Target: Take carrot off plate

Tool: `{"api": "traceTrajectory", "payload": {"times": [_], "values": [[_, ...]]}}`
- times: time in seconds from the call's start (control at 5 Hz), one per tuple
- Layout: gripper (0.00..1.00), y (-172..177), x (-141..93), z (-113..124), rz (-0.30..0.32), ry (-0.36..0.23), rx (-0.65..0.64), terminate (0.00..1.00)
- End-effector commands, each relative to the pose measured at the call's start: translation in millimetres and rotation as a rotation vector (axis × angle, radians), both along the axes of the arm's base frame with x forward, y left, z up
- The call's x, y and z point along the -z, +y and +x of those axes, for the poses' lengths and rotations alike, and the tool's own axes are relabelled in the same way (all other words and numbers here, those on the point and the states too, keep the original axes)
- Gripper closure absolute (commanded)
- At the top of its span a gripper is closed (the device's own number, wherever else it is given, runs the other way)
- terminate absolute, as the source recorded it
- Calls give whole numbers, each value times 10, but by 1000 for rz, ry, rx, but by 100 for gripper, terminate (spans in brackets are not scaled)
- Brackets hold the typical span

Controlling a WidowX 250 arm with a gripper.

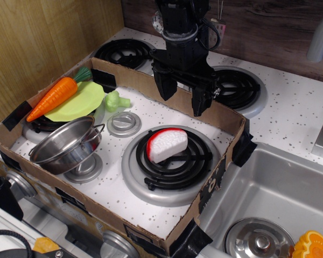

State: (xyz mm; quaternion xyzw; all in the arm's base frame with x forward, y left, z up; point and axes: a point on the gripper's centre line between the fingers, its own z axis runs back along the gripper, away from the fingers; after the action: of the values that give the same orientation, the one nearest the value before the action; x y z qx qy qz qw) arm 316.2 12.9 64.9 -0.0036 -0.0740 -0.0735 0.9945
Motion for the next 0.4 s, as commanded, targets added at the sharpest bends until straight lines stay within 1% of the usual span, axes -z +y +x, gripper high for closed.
{"api": "traceTrajectory", "payload": {"times": [0.0, 0.2], "values": [[0, 0, 0, 0, 0, 0, 0, 0], [0, 297, -35, -36, 27, -31, -5, 0]]}}
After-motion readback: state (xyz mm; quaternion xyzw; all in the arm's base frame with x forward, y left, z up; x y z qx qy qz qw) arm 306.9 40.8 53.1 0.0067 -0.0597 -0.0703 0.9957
